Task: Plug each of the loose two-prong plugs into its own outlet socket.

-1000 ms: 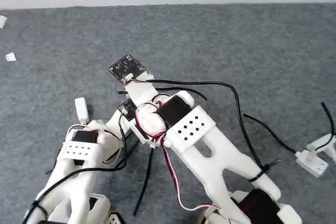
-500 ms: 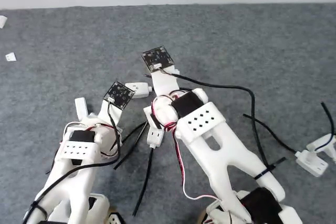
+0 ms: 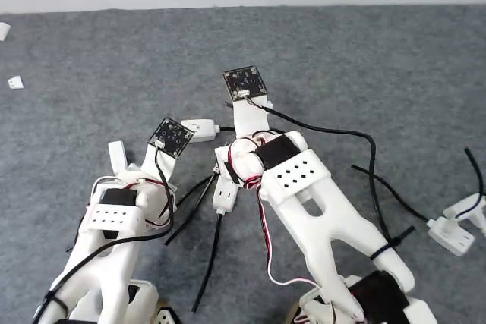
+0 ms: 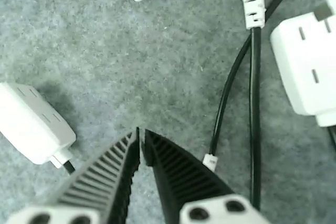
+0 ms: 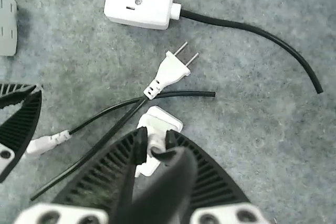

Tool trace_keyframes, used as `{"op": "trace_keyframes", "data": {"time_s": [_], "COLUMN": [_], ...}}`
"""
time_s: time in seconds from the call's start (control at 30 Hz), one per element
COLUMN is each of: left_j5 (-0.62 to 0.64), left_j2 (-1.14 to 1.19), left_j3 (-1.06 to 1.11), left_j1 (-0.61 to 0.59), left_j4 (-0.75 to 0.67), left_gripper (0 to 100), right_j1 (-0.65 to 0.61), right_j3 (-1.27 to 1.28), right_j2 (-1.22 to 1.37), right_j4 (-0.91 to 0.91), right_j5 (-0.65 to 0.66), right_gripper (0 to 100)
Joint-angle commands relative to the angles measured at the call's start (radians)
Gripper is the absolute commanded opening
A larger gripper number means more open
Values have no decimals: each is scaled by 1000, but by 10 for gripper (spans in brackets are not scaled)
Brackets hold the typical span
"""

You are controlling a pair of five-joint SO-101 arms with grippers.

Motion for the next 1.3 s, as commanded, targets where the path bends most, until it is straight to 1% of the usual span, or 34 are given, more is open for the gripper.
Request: {"op": "trace_keyframes", "data": {"time_s": [0.0, 0.17, 0.5, 0.63, 0.8, 0.93, 1.07, 1.13, 1.27], "left_j5": [8, 8, 8, 8, 8, 8, 8, 8, 8], "left_j2": [2, 2, 2, 2, 2, 2, 2, 2, 2], "left_j3": [-18, -18, -18, -18, -18, -18, -18, -18, -18], "left_j1": [-8, -8, -8, -8, -25, -23, -23, -23, -25], "left_j4": [-29, -29, -28, -28, -28, -26, -26, -26, -26], "left_gripper": [12, 12, 12, 12, 12, 12, 12, 12, 12], "right_j1": [16, 15, 13, -16, -42, -56, -87, -116, -154], "right_j3": [3, 0, -11, 0, 12, -52, -87, -91, -87], "right_j2": [8, 74, 90, 102, 226, 329, 351, 351, 360], "right_j4": [-28, -45, -44, -47, -93, -58, -22, -15, -15], "right_j5": [-21, -21, -35, -37, -23, -3, 3, 6, 6], "right_gripper": [8, 8, 8, 8, 8, 8, 17, 63, 214]}}
